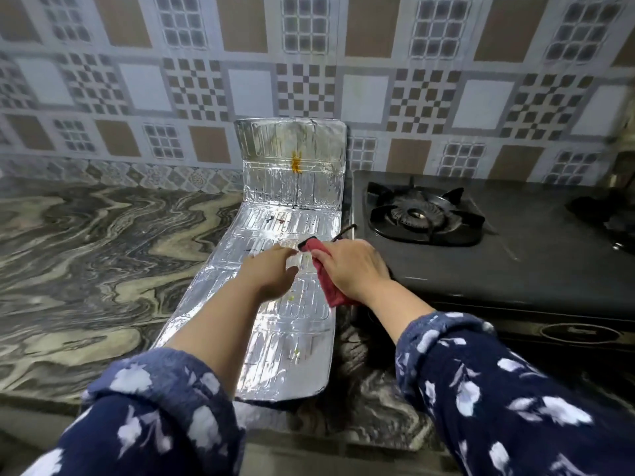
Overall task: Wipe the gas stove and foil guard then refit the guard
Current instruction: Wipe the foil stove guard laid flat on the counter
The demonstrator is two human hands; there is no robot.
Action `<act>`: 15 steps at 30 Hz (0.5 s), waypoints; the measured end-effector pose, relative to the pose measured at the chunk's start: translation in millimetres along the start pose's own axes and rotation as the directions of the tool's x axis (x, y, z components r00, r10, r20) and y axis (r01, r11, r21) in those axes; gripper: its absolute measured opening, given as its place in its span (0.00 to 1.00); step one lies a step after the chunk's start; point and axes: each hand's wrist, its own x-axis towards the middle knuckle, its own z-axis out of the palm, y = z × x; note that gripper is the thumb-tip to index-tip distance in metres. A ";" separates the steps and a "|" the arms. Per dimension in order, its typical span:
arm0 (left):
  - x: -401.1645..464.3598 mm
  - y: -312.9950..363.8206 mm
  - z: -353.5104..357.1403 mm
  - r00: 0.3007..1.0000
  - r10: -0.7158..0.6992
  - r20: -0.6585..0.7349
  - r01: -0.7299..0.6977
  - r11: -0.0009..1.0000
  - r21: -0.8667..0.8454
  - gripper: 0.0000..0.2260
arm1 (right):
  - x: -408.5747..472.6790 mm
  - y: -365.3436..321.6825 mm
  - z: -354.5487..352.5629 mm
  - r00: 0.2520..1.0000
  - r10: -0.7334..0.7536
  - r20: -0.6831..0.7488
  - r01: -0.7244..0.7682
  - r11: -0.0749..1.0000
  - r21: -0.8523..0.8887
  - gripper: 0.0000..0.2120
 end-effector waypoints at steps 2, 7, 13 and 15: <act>-12.0 -23.2 -2.5 0.999 -0.032 -0.002 0.032 0.999 -0.010 0.21 | 8.8 -21.8 9.1 0.998 -0.046 -0.047 0.048 0.998 0.049 0.22; -57.0 -90.7 6.8 0.984 -0.181 0.004 0.181 0.984 0.005 0.21 | 11.4 -75.9 42.7 0.985 -0.162 0.065 0.152 0.979 0.135 0.20; -108.4 -153.8 45.7 0.950 -0.308 0.047 0.307 0.952 0.012 0.22 | -11.3 -132.2 133.5 0.870 -0.367 0.328 0.307 0.926 0.221 0.21; -120.7 -172.5 60.4 0.941 -0.338 0.039 0.337 0.941 0.013 0.24 | -18.9 -142.5 151.4 0.820 -0.424 0.385 0.366 0.905 0.218 0.22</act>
